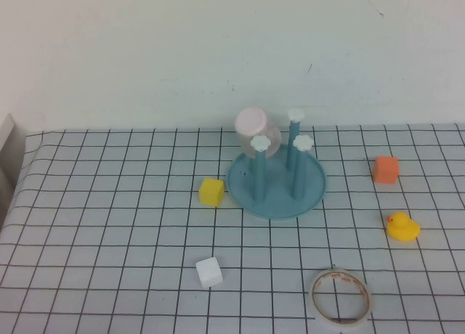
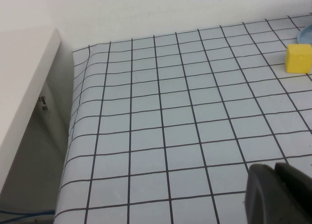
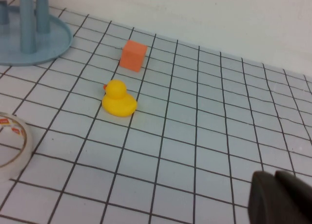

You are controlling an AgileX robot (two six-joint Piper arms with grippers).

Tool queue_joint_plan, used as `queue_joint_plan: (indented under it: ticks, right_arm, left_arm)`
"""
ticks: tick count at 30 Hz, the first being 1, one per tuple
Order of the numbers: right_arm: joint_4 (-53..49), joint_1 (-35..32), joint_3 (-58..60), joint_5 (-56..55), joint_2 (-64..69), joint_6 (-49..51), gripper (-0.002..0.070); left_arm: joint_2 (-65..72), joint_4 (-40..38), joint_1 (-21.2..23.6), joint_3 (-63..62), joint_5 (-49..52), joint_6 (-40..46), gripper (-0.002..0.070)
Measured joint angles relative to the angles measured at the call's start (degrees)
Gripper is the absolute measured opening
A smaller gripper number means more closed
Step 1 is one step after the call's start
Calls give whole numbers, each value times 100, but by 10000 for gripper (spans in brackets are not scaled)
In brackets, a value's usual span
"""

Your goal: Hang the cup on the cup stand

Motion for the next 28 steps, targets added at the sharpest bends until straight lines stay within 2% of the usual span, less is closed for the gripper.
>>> queue_joint_plan:
  ticks: [5, 13, 28]
  right_arm:
    - [0, 0, -9, 25, 0, 54, -1]
    - [8, 0, -9, 36, 0, 890, -1]
    - [-148, 0, -9, 46, 0, 956, -1]
  left_arm:
    - [0, 0, 0, 0, 0, 0, -1]
    - [0, 0, 0, 0, 0, -11, -1]
    - [0, 0, 0, 0, 0, -11, -1]
